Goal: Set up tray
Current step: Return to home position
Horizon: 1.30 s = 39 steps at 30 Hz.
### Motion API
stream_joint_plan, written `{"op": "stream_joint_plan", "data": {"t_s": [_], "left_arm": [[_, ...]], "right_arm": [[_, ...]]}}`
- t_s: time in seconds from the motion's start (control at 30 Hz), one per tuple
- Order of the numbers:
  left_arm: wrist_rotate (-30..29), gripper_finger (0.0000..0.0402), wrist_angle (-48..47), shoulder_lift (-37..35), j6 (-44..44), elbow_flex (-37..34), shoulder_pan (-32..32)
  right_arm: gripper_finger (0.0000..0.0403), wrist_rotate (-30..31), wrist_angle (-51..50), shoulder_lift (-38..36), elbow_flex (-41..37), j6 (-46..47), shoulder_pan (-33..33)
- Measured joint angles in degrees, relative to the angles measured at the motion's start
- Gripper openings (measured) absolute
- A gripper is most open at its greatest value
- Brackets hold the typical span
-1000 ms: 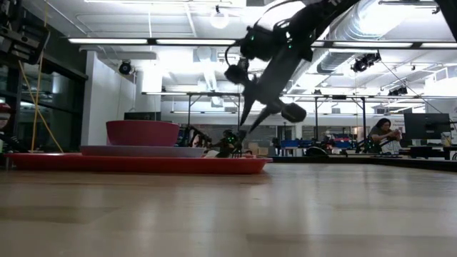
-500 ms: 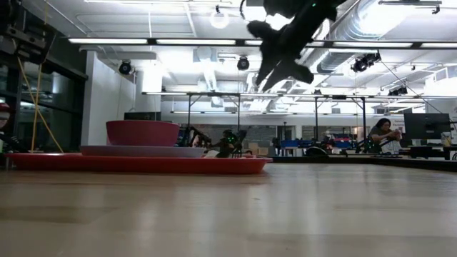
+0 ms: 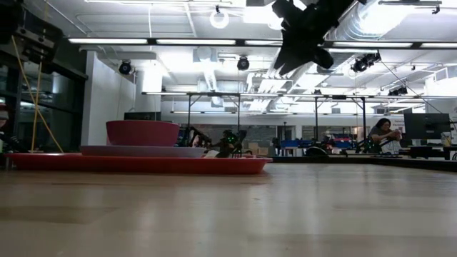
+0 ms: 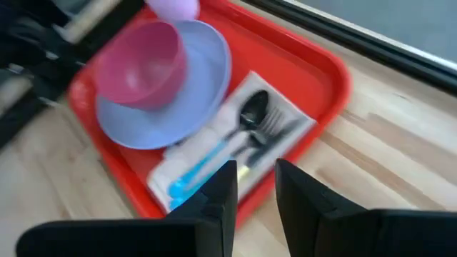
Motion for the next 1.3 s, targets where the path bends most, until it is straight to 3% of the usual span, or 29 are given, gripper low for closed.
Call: {"op": "stream_joint_plan", "data": {"t_s": [0.4,0.97,1.3], "left_arm": [[-3.6,0.0115,0.1,0.0,0.2,0.0,0.0],[-7.4,0.0115,1.0,0.0,0.4,0.0,0.0],[-9.2,0.0115,3.6,0.0,0.0,0.0,0.0]], "right_arm": [[0.0074,-4.2,24.9,-12.0,-26.2,7.1,1.9],[0.0074,-3.9,30.1,-41.7,-45.3,10.0,0.6],[0.0074,-1.9,31.6,-50.7,-52.1,11.5,0.8]]}}
